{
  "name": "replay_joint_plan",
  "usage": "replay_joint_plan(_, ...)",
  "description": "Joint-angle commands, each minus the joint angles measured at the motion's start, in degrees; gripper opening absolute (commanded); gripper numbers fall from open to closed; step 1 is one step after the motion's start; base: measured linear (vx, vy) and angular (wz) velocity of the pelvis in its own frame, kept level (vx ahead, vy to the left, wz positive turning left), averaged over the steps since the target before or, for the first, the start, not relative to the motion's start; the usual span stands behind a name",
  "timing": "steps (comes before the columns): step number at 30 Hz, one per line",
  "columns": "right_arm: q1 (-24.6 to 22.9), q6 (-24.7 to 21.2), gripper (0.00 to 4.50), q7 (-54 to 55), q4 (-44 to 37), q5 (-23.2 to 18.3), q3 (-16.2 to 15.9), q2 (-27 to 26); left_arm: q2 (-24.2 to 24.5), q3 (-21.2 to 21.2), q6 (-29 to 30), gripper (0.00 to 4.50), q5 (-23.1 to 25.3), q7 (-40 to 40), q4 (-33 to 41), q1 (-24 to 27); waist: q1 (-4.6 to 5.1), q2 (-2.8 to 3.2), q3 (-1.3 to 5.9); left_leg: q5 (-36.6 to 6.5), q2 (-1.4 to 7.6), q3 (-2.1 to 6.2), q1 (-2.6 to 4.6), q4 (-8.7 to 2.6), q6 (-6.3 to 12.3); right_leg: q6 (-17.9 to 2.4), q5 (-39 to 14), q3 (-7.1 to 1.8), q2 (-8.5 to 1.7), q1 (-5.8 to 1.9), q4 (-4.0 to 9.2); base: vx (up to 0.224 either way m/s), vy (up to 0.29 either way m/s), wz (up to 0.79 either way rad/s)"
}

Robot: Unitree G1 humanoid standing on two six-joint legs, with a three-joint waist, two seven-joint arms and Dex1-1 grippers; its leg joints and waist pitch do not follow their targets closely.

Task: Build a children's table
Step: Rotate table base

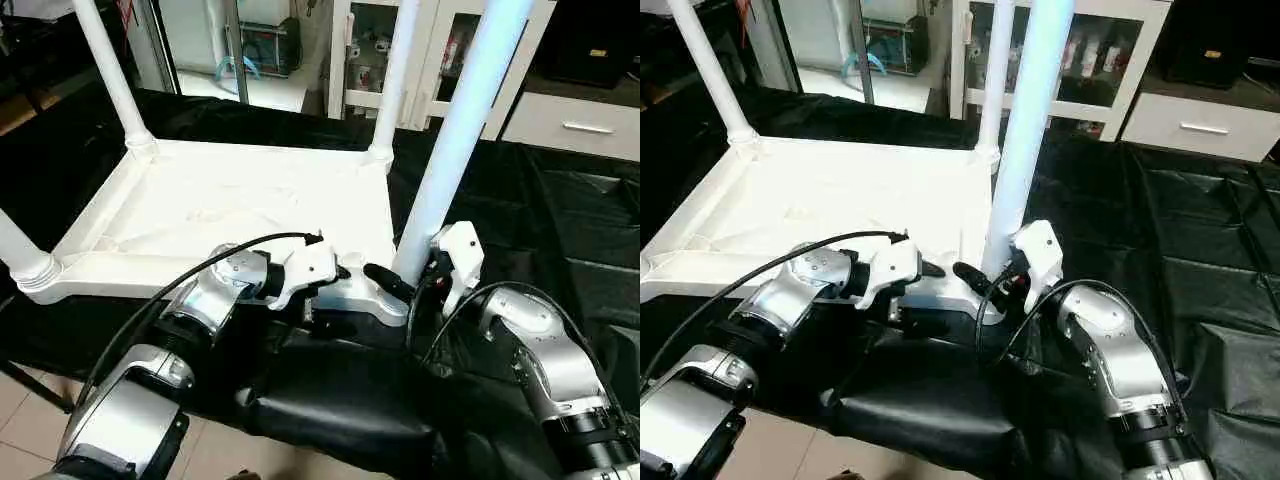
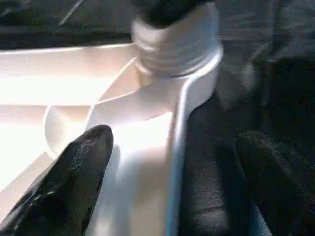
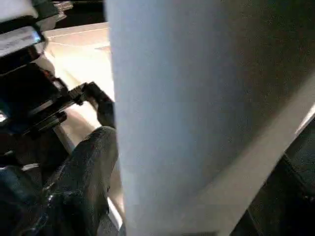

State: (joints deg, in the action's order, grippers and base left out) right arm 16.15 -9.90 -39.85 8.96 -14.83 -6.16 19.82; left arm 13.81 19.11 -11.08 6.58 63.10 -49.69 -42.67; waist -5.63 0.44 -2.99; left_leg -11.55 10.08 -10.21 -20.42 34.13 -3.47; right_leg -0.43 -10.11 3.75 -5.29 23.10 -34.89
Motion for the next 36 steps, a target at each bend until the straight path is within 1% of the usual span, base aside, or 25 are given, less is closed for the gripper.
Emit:
replay_joint_plan(1, -0.28, -0.17, 3.66, -0.12, -1.88, 0.27, 0.04, 0.24, 0.10, 0.49, -0.39, 4.43, 1.43, -0.72, -1.23, -0.64, -0.19, 0.03, 3.60, -13.08, 3.00, 1.05, 0.28, -4.63, 1.89, -13.73, -9.34, -2.70, -3.75, -3.07, 4.13, 0.000, 0.000, 0.00)
replay_joint_plan(2, -0.61, -0.41, 3.66, -0.44, -2.40, 0.06, -0.04, 0.38, 0.30, 0.86, -1.31, 4.43, 2.12, -1.35, -1.83, -0.54, -0.19, 0.22, 3.56, -13.61, 3.01, 1.10, 0.27, -4.68, 1.69, -13.35, -9.47, -2.71, -3.69, -3.06, 4.29, 0.000, 0.000, 0.00)
replay_joint_plan(4, -0.89, -0.59, 3.66, -0.64, -2.84, -0.07, -0.06, 0.47, 0.32, 0.97, -1.45, 4.43, 2.11, -1.02, -2.53, -0.50, -0.17, 0.15, 3.57, -13.85, 3.06, 1.20, 0.22, -4.76, 1.50, -13.26, -9.28, -2.72, -3.78, -3.14, 4.15, 0.000, 0.000, 0.00)
replay_joint_plan(8, -1.33, -0.79, 3.66, -0.82, -3.34, -0.10, 0.14, 0.69, 0.09, 0.20, 0.68, 4.43, 0.75, 0.60, -3.28, -0.32, -0.20, 0.46, 3.48, -14.77, 3.07, 1.20, 0.30, -4.85, 1.02, -13.46, -10.17, -2.73, -3.83, -3.02, 4.28, 0.000, 0.000, 0.00)
replay_joint_plan(10, -1.64, -0.89, 3.66, -0.89, -3.61, -0.16, 0.29, 0.84, -0.56, -0.67, 1.84, 4.43, -0.35, 0.51, -3.72, -0.46, -0.16, 0.41, 3.50, -15.05, 3.07, 1.17, 0.34, -4.85, 0.85, -13.66, -10.05, -2.74, -3.80, -3.01, 4.27, 0.000, 0.000, 0.00)
replay_joint_plan(11, -1.84, -0.97, 3.66, -0.90, -3.85, -0.20, 0.36, 0.92, -1.05, -1.23, 2.12, 4.26, -0.75, 0.06, -4.25, -0.73, -0.15, 0.55, 3.46, -15.23, 3.01, 1.13, 0.36, -4.82, 0.77, -13.94, -9.68, -2.72, -3.74, -2.99, 4.29, 0.000, 0.000, 0.00)
replay_joint_plan(13, -2.26, -1.18, 3.66, -0.95, -4.42, -0.25, 0.51, 1.07, -1.83, -2.03, 2.46, 4.26, -1.20, -0.58, -5.36, -1.28, -0.20, 0.56, 3.47, -15.19, 2.99, 1.15, 0.34, -4.77, 0.94, -14.11, -9.39, -2.73, -3.81, -3.08, 4.31, 0.000, 0.000, 0.00)
replay_joint_plan(15, -3.11, -1.85, 3.66, -1.41, -5.57, -0.57, 0.70, 1.61, -2.33, -2.09, 2.90, 4.16, -1.19, -0.71, -6.56, -1.94, -0.36, 0.57, 3.44, -15.27, 2.96, 1.10, 0.34, -4.76, 1.34, -13.69, -9.97, -2.76, -3.74, -3.08, 4.49, 0.000, 0.000, 0.00)
replay_joint_plan(16, -3.15, -1.89, 3.66, -1.43, -5.63, -0.59, 0.71, 1.64, -2.36, -2.10, 2.92, 4.04, -1.19, -0.71, -6.62, -1.97, -0.40, 0.52, 3.41, -15.29, 2.95, 1.12, 0.34, -4.77, 1.38, -13.53, -10.30, -2.75, -3.73, -3.08, 4.48, 0.000, 0.000, 0.00)
replay_joint_plan(17, -3.43, -2.12, 3.66, -1.65, -6.06, -0.74, 0.75, 1.89, -2.47, -2.08, 2.98, 3.88, -1.21, -0.58, -6.83, -2.12, -0.49, 0.65, 3.43, -15.34, 2.97, 1.16, 0.35, -4.81, 1.36, -13.26, -11.03, -2.74, -3.79, -3.10, 4.57, 0.000, 0.000, 0.00)
replay_joint_plan(19, -4.08, -2.85, 3.66, -2.45, -7.00, -1.31, 0.85, 2.56, -2.71, -2.19, 3.30, 3.83, -1.35, -0.44, -7.16, -2.47, -0.50, 0.70, 3.33, -15.58, 3.01, 1.22, 0.28, -4.89, 1.35, -13.04, -11.81, -2.74, -3.84, -3.10, 4.68, 0.000, 0.000, 0.00)
replay_joint_plan(21, -5.44, -3.52, 3.66, -4.16, -8.37, -1.95, 0.87, 4.13, -2.98, -2.23, 3.62, 3.59, -1.43, -0.11, -7.76, -2.97, -0.79, 0.78, 3.45, -14.93, 3.10, 1.22, 0.40, -4.76, 1.70, -13.08, -10.71, -2.81, -3.85, -3.18, 4.57, 0.000, 0.000, 0.00)
replay_joint_plan(22, -5.44, -3.52, 3.66, -4.16, -8.37, -1.95, 0.87, 4.13, -2.98, -2.23, 3.62, 3.59, -1.43, -0.11, -7.76, -2.97, -0.79, 0.78, 3.45, -14.93, 3.10, 1.22, 0.40, -4.76, 1.70, -13.08, -10.71, -2.81, -3.85, -3.18, 4.57, 0.000, 0.000, 0.00)
replay_joint_plan(23, -6.51, -3.90, 3.66, -4.83, -9.31, -2.38, 1.43, 5.19, -2.92, -1.89, 3.46, 3.41, -0.70, 0.80, -8.65, -3.38, -0.90, 1.25, 3.51, -14.22, 3.05, 1.24, 0.26, -4.72, 2.01, -13.46, -9.39, -2.77, -3.83, -3.15, 4.48, 0.000, 0.000, 0.00)
replay_joint_plan(24, -6.80, -4.01, 3.66, -4.89, -9.55, -2.44, 1.72, 5.54, -2.86, -1.79, 3.54, 3.38, -0.47, 1.10, -8.98, -3.53, -0.86, 0.89, 3.53, -14.15, 3.05, 1.19, 0.27, -4.68, 2.16, -13.54, -8.81, -2.73, -3.77, -3.25, 4.49, 0.000, 0.000, 0.00)
replay_joint_plan(25, -7.09, -4.12, 3.66, -5.03, -9.75, -2.60, 2.09, 5.92, -2.63, -1.61, 3.96, 3.28, -0.36, 1.94, -9.14, -3.60, -0.89, 0.78, 3.56, -13.79, 2.99, 1.18, 0.21, -4.65, 2.35, -13.56, -8.47, -2.70, -3.77, -3.36, 4.47, 0.000, 0.000, 0.00)
replay_joint_plan(26, -7.31, -4.09, 3.66, -5.11, -9.80, -2.62, 2.46, 6.32, -2.26, -1.37, 3.91, 3.13, -0.14, 2.44, -9.21, -3.64, -0.91, 1.03, 3.58, -13.20, 3.00, 1.19, 0.15, -4.61, 2.64, -13.63, -8.20, -2.70, -3.87, -3.37, 4.48, 0.000, 0.000, 0.00)
replay_joint_plan(27, -7.43, -4.05, 3.66, -5.10, -9.79, -2.61, 2.70, 6.54, -2.06, -1.32, 3.96, 3.13, -0.09, 2.68, -9.21, -3.64, -0.87, 1.00, 3.59, -13.01, 2.99, 1.18, 0.11, -4.61, 2.81, -13.61, -8.21, -2.69, -3.86, -3.36, 4.51, 0.000, 0.000, 0.00)
replay_joint_plan(28, -7.74, -4.20, 3.66, -5.20, -9.86, -2.81, 3.54, 7.18, -1.15, -1.32, 3.97, 3.01, -0.18, 3.95, -9.01, -3.57, -0.81, 0.98, 3.51, -13.44, 2.88, 1.19, 0.02, -4.66, 2.82, -13.23, -10.32, -2.63, -3.91, -3.43, 4.70, 0.000, 0.000, 0.00)
replay_joint_plan(30, -7.83, -4.26, 3.66, -5.27, -9.89, -2.91, 3.71, 7.32, -0.93, -1.36, 3.98, 2.91, -0.24, 4.23, -8.91, -3.53, -0.71, 0.98, 3.48, -13.71, 2.89, 1.21, 0.02, -4.68, 2.83, -12.88, -12.04, -2.62, -3.93, -3.39, 4.83, 0.000, 0.000, 0.00)
replay_joint_plan(31, -7.96, -4.28, 3.66, -5.38, -9.88, -3.07, 3.90, 7.61, -0.51, -1.35, 4.04, 2.84, -0.29, 4.76, -8.79, -3.49, -0.66, 0.80, 3.47, -13.79, 2.90, 1.19, 0.04, -4.69, 2.88, -12.76, -12.54, -2.61, -3.93, -3.35, 4.89, 0.000, 0.000, 0.00)
replay_joint_plan(32, -8.11, -4.26, 3.66, -5.51, -9.87, -3.18, 4.04, 7.86, -0.04, -1.18, 3.95, 2.75, -0.29, 5.55, -8.52, -3.32, -0.61, 1.05, 3.44, -13.89, 2.93, 1.24, 0.03, -4.73, 2.87, -12.59, -13.43, -2.61, -3.97, -3.29, 4.93, 0.000, 0.000, 0.00)
replay_joint_plan(34, -8.43, -4.33, 3.66, -5.78, -9.96, -3.20, 4.31, 8.28, 0.64, -0.85, 3.70, 2.59, -0.04, 6.48, -8.29, -3.06, -0.45, 0.93, 3.42, -14.03, 2.93, 1.22, 0.05, -4.76, 2.85, -12.41, -13.91, -2.60, -3.87, -3.20, 5.04, 0.000, 0.000, 0.00)
replay_joint_plan(35, -8.55, -4.36, 3.66, -5.88, -9.98, -3.16, 4.38, 8.45, 0.84, -0.76, 3.59, 2.51, 0.18, 6.64, -8.27, -2.98, -0.44, 1.08, 3.45, -14.03, 3.01, 1.23, 0.07, -4.77, 2.86, -12.58, -13.59, -2.62, -3.91, -3.15, 4.99, 0.000, 0.000, 0.00)
replay_joint_plan(36, -8.62, -4.37, 3.66, -6.05, -9.95, -3.20, 4.49, 8.65, 1.05, -0.59, 3.43, 2.40, 0.45, 6.90, -8.28, -2.86, -0.42, 1.04, 3.46, -13.92, 3.02, 1.23, 0.06, -4.76, 2.88, -12.67, -13.22, -2.61, -3.91, -3.15, 4.95, 0.000, 0.000, 0.00)
